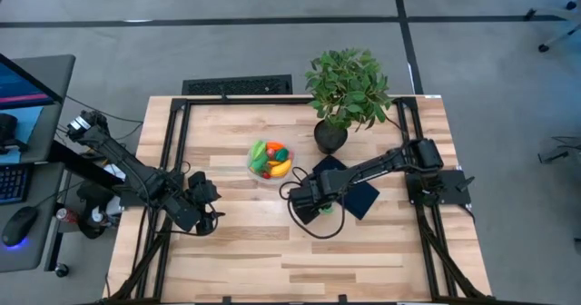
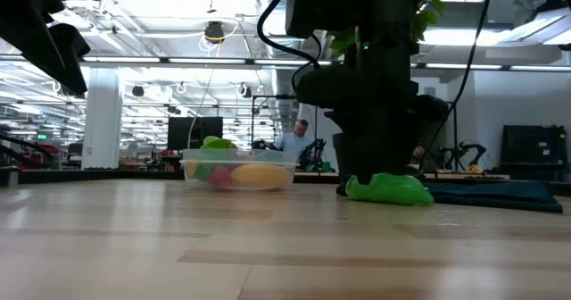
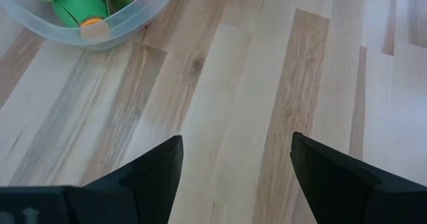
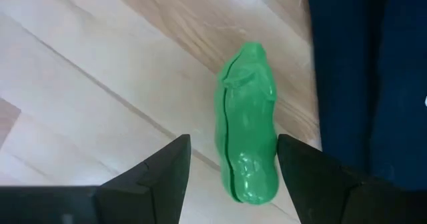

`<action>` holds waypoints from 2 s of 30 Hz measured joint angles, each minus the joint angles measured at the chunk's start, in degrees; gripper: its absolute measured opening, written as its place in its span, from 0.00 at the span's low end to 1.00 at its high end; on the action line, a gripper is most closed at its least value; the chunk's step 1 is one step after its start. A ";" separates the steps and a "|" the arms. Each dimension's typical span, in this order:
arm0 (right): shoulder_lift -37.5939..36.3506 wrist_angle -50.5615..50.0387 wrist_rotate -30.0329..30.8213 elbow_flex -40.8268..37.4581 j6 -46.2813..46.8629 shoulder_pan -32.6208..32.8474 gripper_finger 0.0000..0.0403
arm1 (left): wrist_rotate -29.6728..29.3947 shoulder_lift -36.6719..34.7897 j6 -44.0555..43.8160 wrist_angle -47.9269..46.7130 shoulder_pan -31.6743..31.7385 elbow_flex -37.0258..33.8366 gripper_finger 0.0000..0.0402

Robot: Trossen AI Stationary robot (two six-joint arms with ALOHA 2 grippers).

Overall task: Pick and placing Produce into tupperware
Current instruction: Put the green peas into the transparent bin

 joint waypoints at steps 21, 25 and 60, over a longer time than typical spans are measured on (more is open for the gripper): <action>-0.02 0.30 -0.31 0.00 -1.36 1.36 0.42 | -0.24 0.00 -0.63 0.00 0.02 0.00 0.66; -0.02 0.34 0.19 0.00 -1.51 1.36 0.44 | -0.28 0.00 -0.81 0.00 0.00 0.00 0.66; 3.82 3.26 -1.46 0.46 -4.34 1.91 0.54 | -0.02 0.00 -1.01 -0.46 0.00 0.00 0.66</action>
